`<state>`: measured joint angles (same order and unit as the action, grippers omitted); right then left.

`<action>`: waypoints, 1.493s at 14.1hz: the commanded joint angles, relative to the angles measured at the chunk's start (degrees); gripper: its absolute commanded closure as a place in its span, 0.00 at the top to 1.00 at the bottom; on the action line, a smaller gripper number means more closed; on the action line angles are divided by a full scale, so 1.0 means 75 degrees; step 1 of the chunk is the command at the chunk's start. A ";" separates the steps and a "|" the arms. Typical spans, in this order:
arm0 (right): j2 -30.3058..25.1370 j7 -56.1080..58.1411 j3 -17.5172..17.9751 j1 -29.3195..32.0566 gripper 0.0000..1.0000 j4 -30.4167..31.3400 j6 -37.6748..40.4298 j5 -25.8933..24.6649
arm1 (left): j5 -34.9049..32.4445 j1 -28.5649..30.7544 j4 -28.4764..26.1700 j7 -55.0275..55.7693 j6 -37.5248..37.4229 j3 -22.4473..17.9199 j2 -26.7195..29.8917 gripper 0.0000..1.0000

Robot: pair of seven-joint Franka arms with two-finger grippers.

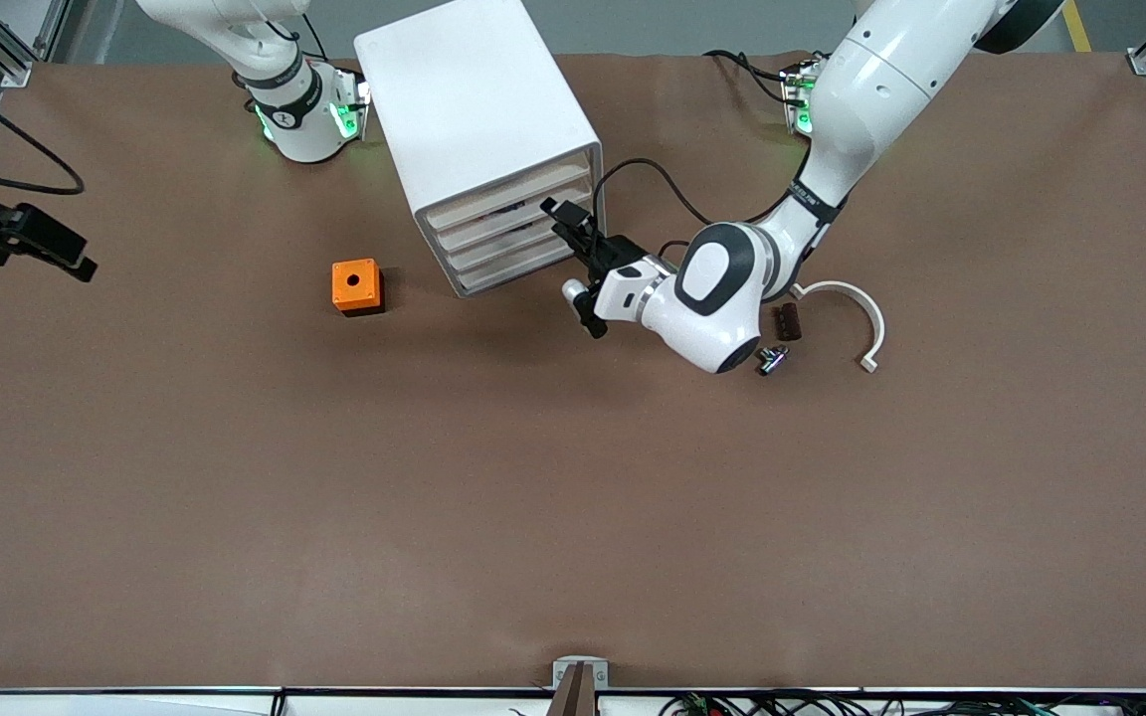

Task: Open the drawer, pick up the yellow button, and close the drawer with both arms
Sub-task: 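Grasp the drawer handle with the left gripper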

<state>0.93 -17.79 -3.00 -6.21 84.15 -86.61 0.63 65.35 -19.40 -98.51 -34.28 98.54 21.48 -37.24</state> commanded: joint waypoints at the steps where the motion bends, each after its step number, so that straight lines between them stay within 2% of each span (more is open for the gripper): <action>1: 0.0052 -0.0987 -0.0010 -0.0355 1.00 -0.0157 0.0052 -0.0096 | 0.0415 -0.0307 -0.0130 -0.0128 0.0255 0.0030 0.0067 0.57; 4: 0.0052 -0.1961 -0.0010 -0.0730 1.00 -0.0122 0.0075 -0.0072 | 0.0544 -0.0483 -0.0130 -0.0128 0.0431 0.0030 0.0056 0.56; 7: 0.0052 -0.2139 0.0002 -0.0754 1.00 -0.0110 0.0087 -0.0037 | 0.0638 -0.0496 -0.0189 -0.0128 0.0443 0.0030 0.0056 0.49; 10: 0.0052 -0.2139 0.0002 -0.0754 1.00 -0.0110 0.0099 -0.0025 | 0.0650 -0.0543 -0.0224 -0.0256 0.0490 0.0030 0.0056 0.31; 13: 0.0052 -0.2139 0.0002 -0.0754 1.00 -0.0099 0.0099 -0.0025 | 0.0731 -0.0554 -0.0224 -0.0327 0.0502 0.0030 -0.0003 0.05; 14: 0.0052 -0.2139 0.0002 -0.0754 1.00 -0.0099 0.0110 -0.0025 | 0.0767 -0.0554 -0.0224 -0.0316 0.0502 0.0030 -0.0003 0.00; 19: 0.0052 -0.2151 0.0002 -0.0766 1.00 -0.0099 0.0122 -0.0025 | 0.0767 -0.0496 -0.0142 -0.0292 0.0467 0.0030 -0.0050 0.00; 21: 0.0052 -0.2163 -0.0010 -0.0836 1.00 -0.0099 0.0122 -0.0025 | 0.0744 -0.0391 0.0126 -0.0234 0.0420 -0.0005 -0.0225 0.00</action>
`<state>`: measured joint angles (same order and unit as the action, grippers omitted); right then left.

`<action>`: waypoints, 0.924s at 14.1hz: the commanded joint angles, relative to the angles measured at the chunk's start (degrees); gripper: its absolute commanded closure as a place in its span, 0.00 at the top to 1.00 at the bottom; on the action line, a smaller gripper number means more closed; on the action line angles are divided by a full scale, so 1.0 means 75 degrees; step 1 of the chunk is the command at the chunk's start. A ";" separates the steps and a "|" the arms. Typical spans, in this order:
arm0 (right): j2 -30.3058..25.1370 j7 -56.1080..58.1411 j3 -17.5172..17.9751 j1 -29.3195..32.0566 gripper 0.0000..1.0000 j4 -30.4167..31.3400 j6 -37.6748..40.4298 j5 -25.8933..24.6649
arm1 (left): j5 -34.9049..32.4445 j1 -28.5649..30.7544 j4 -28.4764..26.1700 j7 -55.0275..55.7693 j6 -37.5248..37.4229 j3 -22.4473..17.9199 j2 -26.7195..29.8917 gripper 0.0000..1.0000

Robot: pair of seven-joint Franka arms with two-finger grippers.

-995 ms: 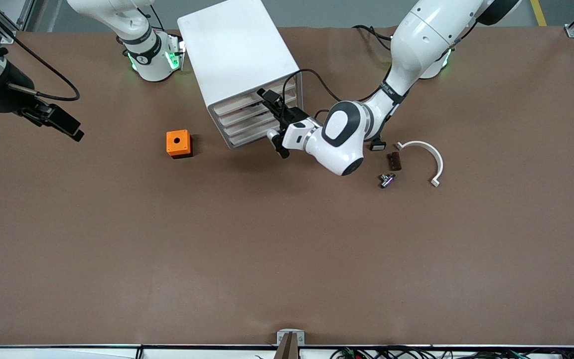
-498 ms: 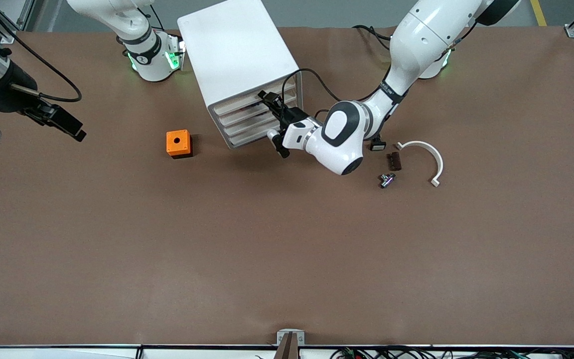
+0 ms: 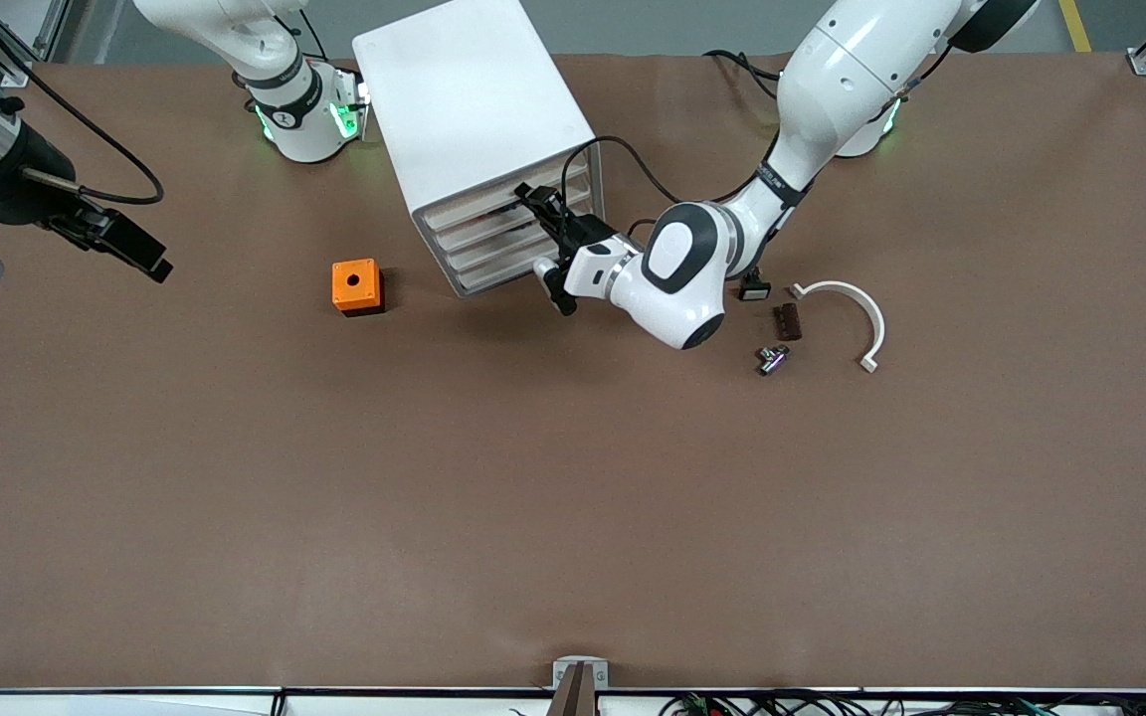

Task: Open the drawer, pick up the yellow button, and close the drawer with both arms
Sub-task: 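Pull the drawer open with the left gripper while the right gripper approaches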

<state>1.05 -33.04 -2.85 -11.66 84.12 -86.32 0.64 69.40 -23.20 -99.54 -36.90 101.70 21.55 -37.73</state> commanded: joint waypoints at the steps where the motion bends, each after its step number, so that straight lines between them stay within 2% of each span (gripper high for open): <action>1: 0.0036 -0.0164 -0.0018 -0.0144 1.00 -0.0095 0.0084 -0.0027 | 0.0146 0.0163 0.0323 0.0116 -0.0013 -0.0048 -0.0207 0.00; 7: 0.0107 -0.1463 -0.0018 -0.0811 1.00 -0.0095 0.0025 -0.0027 | -0.0265 0.0655 0.1048 0.0127 -0.0585 -0.0200 -0.0582 0.00; 13: 0.0364 -0.4378 -0.0018 -0.2461 1.00 -0.0119 -0.0150 -0.0132 | -0.0289 0.1031 0.1413 0.0127 -0.0822 -0.0424 -0.0688 0.00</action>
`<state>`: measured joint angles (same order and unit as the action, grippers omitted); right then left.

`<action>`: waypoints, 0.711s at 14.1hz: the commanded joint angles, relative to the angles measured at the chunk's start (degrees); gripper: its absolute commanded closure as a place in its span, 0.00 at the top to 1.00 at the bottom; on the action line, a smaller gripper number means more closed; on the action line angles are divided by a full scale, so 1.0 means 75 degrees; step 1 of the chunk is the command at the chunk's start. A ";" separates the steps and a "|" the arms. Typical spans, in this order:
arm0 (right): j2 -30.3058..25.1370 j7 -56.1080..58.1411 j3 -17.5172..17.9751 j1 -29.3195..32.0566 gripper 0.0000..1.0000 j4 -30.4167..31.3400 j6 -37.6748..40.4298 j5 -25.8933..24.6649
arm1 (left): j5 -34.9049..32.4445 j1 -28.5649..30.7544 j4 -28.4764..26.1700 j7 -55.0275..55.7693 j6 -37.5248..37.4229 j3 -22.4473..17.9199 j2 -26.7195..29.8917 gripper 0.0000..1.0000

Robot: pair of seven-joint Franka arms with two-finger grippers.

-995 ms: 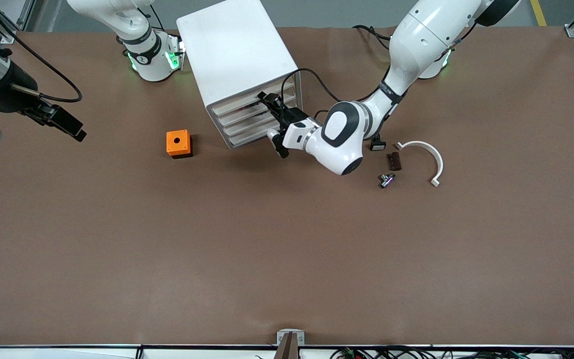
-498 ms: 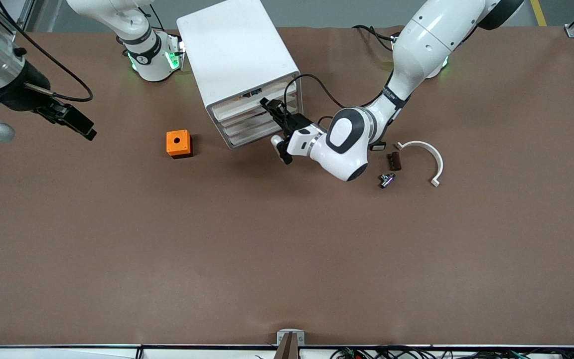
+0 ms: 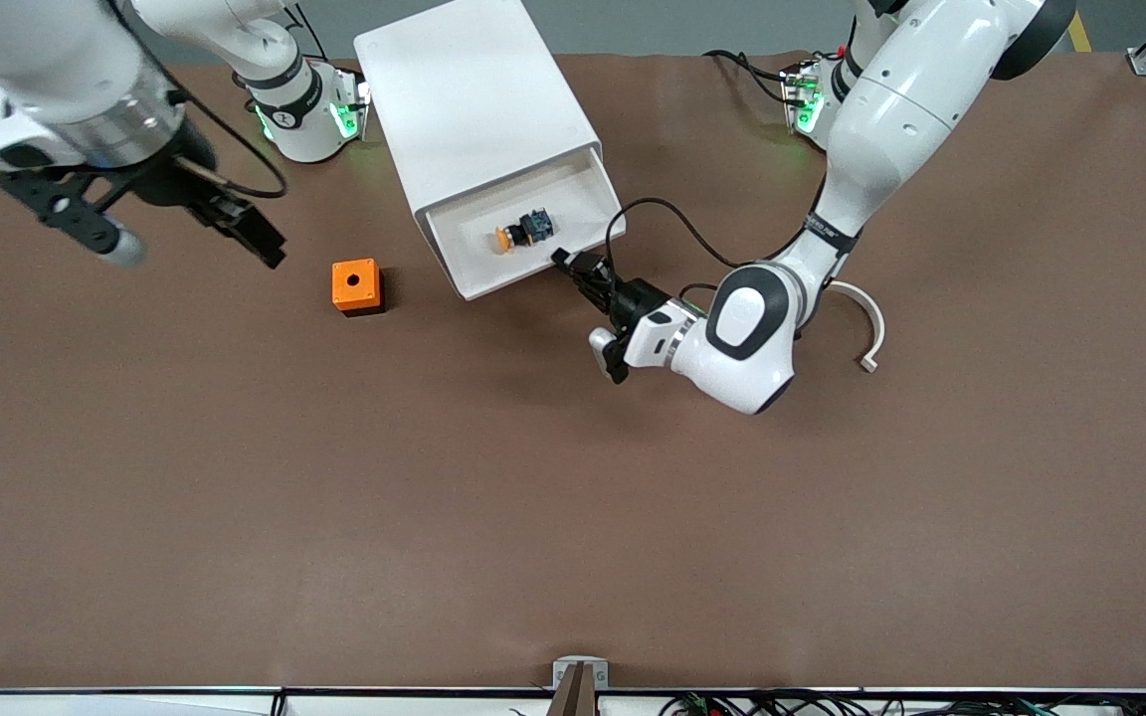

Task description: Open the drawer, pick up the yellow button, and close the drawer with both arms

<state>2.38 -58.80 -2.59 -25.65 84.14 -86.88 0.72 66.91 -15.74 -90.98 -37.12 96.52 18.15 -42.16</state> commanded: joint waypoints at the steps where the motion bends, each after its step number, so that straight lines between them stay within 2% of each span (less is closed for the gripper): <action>1: 0.0303 -0.1529 -0.0065 -0.0867 1.00 -0.0120 -0.0192 -0.0119 | 0.0043 0.0036 0.0271 0.0156 -0.0131 0.0029 -0.0097 0.00; 2: 0.0443 -0.2161 -0.0065 -0.1160 1.00 -0.0120 -0.0332 -0.0084 | 0.0055 0.0024 0.0271 0.0156 -0.0119 0.0029 -0.0086 0.00; 3: 0.0596 -0.2806 -0.0065 -0.1464 1.00 -0.0120 -0.0531 -0.0061 | 0.0055 0.0024 0.0271 0.0168 -0.0119 0.0029 -0.0085 0.27; 4: 0.0783 -0.3474 -0.0065 -0.1746 1.00 -0.0120 -0.0754 -0.0049 | 0.0090 0.0024 0.0260 0.0191 -0.0131 0.0029 -0.0074 0.99; 8: 0.1416 -0.4791 -0.0054 -0.2368 1.00 -0.0109 -0.1189 0.0080 | -0.0131 0.0211 0.0411 0.0777 -0.0131 -0.0006 -0.0004 1.00; 10: 0.1674 -0.5259 -0.0054 -0.2463 1.00 -0.0074 -0.1352 0.0313 | -0.0890 0.0398 0.0750 0.0789 -0.0119 -0.0041 0.0008 1.00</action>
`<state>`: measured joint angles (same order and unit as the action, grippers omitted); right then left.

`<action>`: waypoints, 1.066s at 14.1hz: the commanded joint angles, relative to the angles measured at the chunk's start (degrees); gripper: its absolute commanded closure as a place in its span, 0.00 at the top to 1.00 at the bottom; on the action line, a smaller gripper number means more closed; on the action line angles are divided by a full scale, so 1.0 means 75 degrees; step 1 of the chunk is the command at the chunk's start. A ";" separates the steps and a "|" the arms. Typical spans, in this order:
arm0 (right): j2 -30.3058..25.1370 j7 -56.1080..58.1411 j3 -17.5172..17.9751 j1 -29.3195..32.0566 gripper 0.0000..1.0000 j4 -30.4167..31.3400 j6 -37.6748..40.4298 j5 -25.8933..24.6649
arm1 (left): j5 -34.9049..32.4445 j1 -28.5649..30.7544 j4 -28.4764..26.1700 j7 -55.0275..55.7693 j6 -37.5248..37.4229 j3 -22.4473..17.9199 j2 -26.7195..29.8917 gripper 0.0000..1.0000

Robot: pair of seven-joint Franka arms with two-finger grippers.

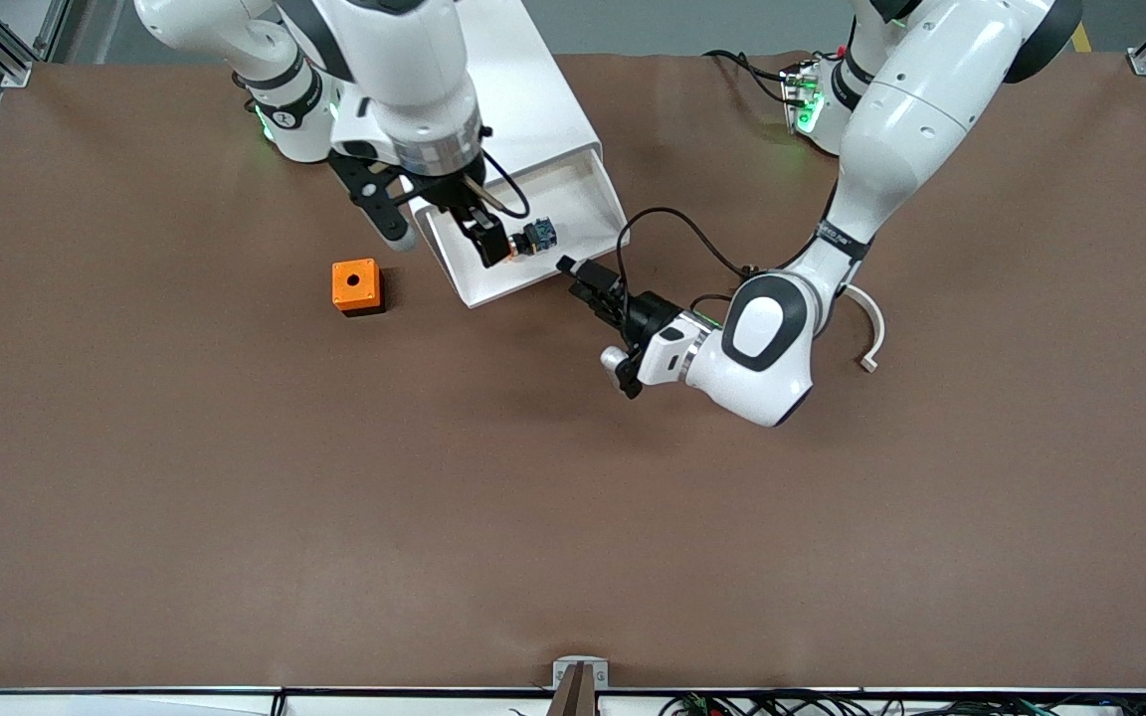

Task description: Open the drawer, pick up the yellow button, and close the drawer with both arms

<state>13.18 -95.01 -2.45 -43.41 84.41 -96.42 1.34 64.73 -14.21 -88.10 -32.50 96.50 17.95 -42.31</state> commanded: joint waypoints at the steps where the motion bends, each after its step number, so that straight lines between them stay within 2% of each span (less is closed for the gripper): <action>1: 0.0327 -0.0653 -0.0072 -0.0165 1.00 -0.0098 -0.0152 0.0464 | -0.1020 0.0277 0.0531 0.0173 -0.0116 -0.0037 0.0039 1.00; 7: 0.0469 -0.0890 -0.0072 -0.0481 1.00 0.0534 -0.0176 0.0689 | -0.3225 0.0734 0.0872 0.0173 -0.0058 -0.0096 0.0039 1.00; 10: 0.0679 -0.0902 -0.0072 -0.0587 1.00 0.0768 -0.0397 0.0689 | -0.3718 0.0676 0.0872 0.0173 0.0153 -0.0469 0.0051 1.00; 12: 0.0726 -0.0914 -0.0072 -0.0681 1.00 0.0968 -0.0667 0.0689 | -0.4175 0.0734 0.0872 0.0184 0.0153 -0.0529 0.0121 1.00; 15: 0.0937 -0.0914 -0.0072 -0.0821 1.00 0.0968 -0.0773 0.0689 | -0.4411 0.0828 0.0872 0.0173 0.0153 -0.0682 0.0168 1.00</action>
<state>19.83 -100.83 -2.46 -48.49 91.37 -101.55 5.86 33.30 -8.19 -81.42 -31.83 97.59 13.29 -42.16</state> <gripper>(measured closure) 0.000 0.000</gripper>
